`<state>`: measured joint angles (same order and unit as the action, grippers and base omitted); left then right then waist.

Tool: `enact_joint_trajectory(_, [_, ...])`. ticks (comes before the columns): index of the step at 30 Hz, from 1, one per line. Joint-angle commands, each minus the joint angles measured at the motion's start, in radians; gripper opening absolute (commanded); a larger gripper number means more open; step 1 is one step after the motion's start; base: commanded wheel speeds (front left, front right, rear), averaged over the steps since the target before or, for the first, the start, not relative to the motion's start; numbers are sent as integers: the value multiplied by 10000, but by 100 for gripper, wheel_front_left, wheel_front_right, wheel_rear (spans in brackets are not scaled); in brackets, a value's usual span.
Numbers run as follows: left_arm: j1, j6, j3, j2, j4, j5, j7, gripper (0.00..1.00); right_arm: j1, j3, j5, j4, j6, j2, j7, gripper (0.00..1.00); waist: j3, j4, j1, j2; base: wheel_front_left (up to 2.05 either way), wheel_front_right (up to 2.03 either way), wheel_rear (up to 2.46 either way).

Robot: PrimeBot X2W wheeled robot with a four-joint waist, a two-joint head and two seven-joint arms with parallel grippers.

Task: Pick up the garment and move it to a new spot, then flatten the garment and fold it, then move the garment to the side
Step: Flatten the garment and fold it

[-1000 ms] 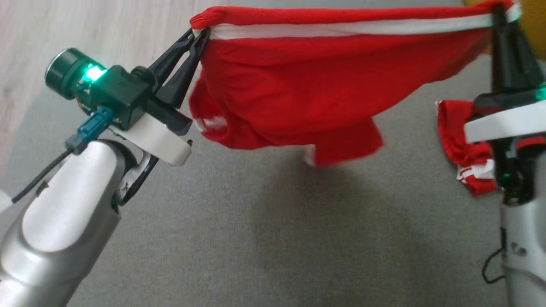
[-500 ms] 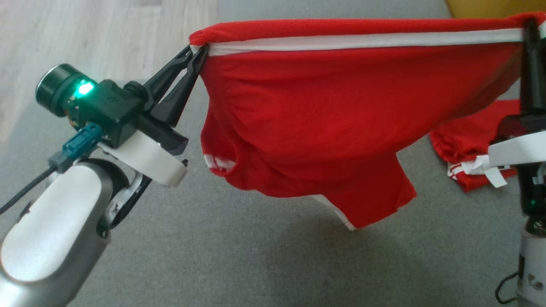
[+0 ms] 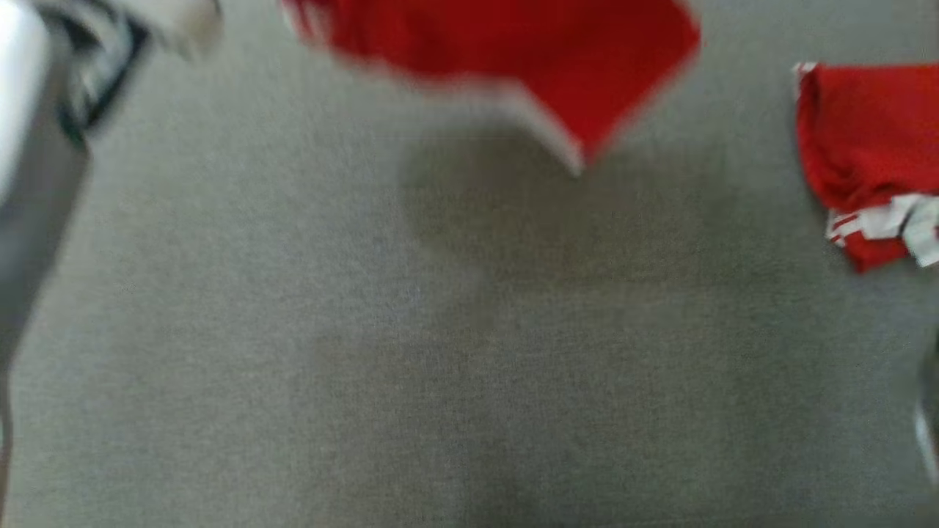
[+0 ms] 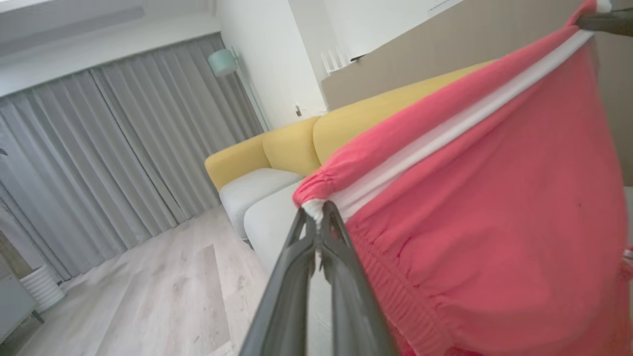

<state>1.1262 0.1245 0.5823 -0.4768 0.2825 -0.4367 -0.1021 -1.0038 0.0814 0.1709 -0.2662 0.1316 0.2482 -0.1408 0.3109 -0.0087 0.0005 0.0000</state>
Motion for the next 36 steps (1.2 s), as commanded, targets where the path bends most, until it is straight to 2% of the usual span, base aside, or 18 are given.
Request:
enact_joint_trajectory(1, [876, -6, -478, -339, 147, 152, 232, 0, -675, 51, -147, -110, -9, 98, 301, 0, 905, -59, -5, 0, 0, 0, 0])
enact_joint_trajectory(5, [2298, 6, -553, 128, 1632, 441, 1370, 0, -2390, -163, -639, -1990, -9, -113, 1565, 0, 1264, -51, -5, 0, 0, 0, 0])
enact_joint_trajectory(8, [2683, 16, -317, 477, 2609, 668, 2128, 0, -2731, -27, -1000, -3311, -9, -300, 2141, 0, 1357, -17, -5, 0, 0, 0, 0])
enact_joint_trajectory(14, [1837, 53, 1092, 941, 3908, 1011, 3150, 0, -2012, 928, -1380, -5549, -9, -287, 2432, 0, 1333, 84, -5, 0, 0, 0, 0])
enact_joint_trajectory(19, [462, 58, 2562, 847, 4216, 943, 3499, 0, -1039, 2290, -1105, -6859, -9, 44, 2152, 0, 1004, 168, -5, 0, 0, 0, 0])
enact_joint_trajectory(23, [-643, 59, 3185, 535, 3973, 625, 3601, 0, -385, 3403, -403, -7312, -9, 447, 1765, 0, 539, 173, -5, 0, 0, 0, 0])
enact_joint_trajectory(27, [-1606, 60, 3369, 245, 3523, 333, 3627, 0, 243, 4438, 590, -7218, -9, 985, 1266, 0, 1, 162, -5, 0, 0, 0, 0])
enact_joint_trajectory(28, [-1606, 60, 3369, 245, 3523, 333, 3627, 0, 243, 4438, 590, -7218, -9, 985, 1266, 0, 1, 162, -5, 0, 0, 0, 0])
enact_joint_trajectory(36, [-3205, -117, 3714, -72, 2510, 103, 3546, 0, 1650, 5747, 2689, -5951, -9, 2354, 343, 0, -1064, 50, -5, 0, 0, 0, 0])
